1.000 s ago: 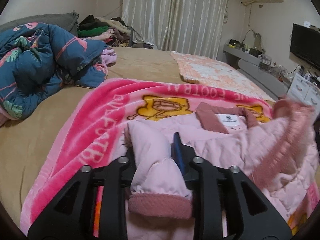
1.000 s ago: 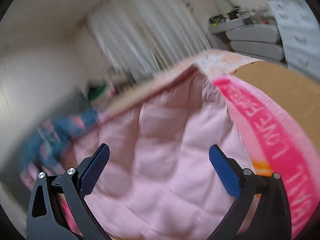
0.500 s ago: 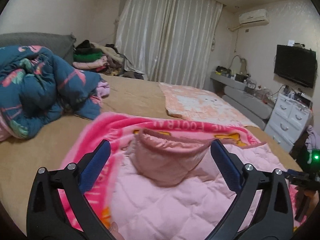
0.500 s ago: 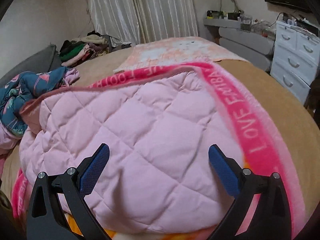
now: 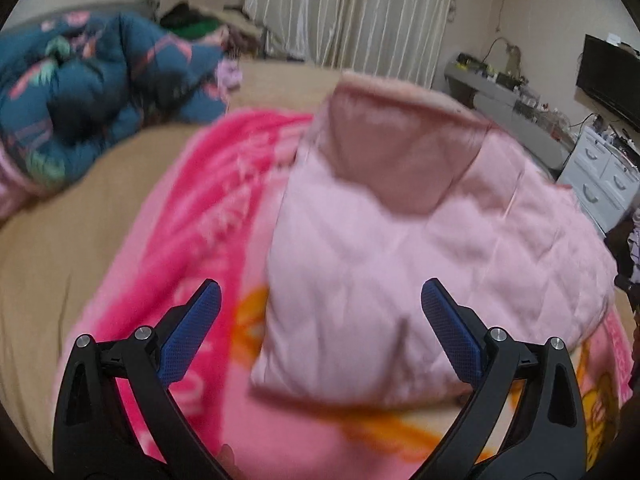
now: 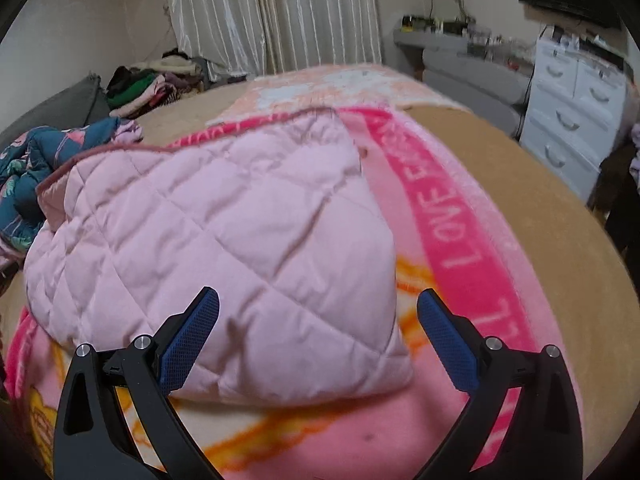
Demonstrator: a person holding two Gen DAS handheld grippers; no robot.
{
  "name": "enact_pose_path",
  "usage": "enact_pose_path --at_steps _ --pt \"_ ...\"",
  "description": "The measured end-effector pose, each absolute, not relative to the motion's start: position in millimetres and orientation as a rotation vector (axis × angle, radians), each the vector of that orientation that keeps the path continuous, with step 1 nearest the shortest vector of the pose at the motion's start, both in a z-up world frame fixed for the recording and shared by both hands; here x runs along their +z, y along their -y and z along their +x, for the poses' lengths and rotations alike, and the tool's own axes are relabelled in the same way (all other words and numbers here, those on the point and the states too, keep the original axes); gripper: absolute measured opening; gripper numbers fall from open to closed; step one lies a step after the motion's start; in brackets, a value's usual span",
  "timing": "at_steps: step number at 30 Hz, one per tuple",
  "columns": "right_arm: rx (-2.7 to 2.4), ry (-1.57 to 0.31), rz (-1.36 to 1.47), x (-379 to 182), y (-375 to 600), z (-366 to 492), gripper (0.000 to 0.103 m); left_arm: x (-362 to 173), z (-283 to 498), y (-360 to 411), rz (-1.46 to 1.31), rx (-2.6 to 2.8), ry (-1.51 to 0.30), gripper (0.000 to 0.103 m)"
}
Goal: Fold large clothes
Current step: 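Open both tools to release the folded hem, then close both tools on the folded edge of the jacket bundle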
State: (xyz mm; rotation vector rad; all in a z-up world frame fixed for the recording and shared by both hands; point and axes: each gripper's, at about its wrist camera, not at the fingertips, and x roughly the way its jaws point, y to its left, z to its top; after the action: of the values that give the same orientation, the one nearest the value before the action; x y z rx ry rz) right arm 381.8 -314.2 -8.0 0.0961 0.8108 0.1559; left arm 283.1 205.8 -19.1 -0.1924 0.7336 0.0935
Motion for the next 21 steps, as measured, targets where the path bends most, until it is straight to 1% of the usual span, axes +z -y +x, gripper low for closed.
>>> enact_pose_path --at_steps 3,6,7,8,9,10,11,12,14,15,18,21 --pt "0.128 -0.845 0.094 -22.3 322.4 388.9 0.099 -44.5 284.8 -205.9 -0.230 0.047 -0.795 0.094" --pt "0.168 -0.868 0.185 -35.9 332.0 397.3 0.099 -55.9 290.8 -203.2 -0.260 0.023 -0.804 0.093" --pt "0.174 -0.870 0.207 -38.6 333.1 399.4 0.098 -56.9 292.8 -201.5 -0.260 0.030 -0.806 0.090" --pt "0.188 -0.867 0.221 -39.3 333.2 400.4 0.085 -56.5 295.0 -198.2 -0.251 0.029 -0.796 0.073" --pt "0.213 -0.859 0.241 -39.0 332.8 401.8 0.069 -54.3 296.2 -194.8 -0.234 0.032 -0.785 0.057" --pt "0.211 -0.844 0.249 -36.9 331.7 403.8 0.064 -50.8 297.4 -188.8 -0.201 0.043 -0.771 0.050" --pt "0.224 -0.833 0.243 -34.3 328.4 406.1 0.047 -45.4 298.4 -182.0 -0.161 0.057 -0.749 0.037" --pt "0.232 -0.807 0.223 -28.6 323.5 407.2 0.035 -39.9 298.8 -174.9 -0.134 0.066 -0.725 0.028" --pt "0.222 -0.761 0.188 -16.3 315.5 408.9 0.027 -30.4 303.9 -168.8 -0.106 0.084 -0.690 0.020" --pt "0.210 -0.739 0.175 -10.1 312.0 410.2 0.024 -23.1 307.4 -169.2 -0.112 0.095 -0.666 0.018" --pt "0.183 -0.672 0.167 5.5 307.0 417.2 0.022 -11.6 317.5 -174.5 -0.151 0.099 -0.634 0.017" --pt "0.167 -0.654 0.180 6.6 307.5 428.9 0.021 -8.8 329.0 -178.0 -0.169 0.109 -0.643 0.017"
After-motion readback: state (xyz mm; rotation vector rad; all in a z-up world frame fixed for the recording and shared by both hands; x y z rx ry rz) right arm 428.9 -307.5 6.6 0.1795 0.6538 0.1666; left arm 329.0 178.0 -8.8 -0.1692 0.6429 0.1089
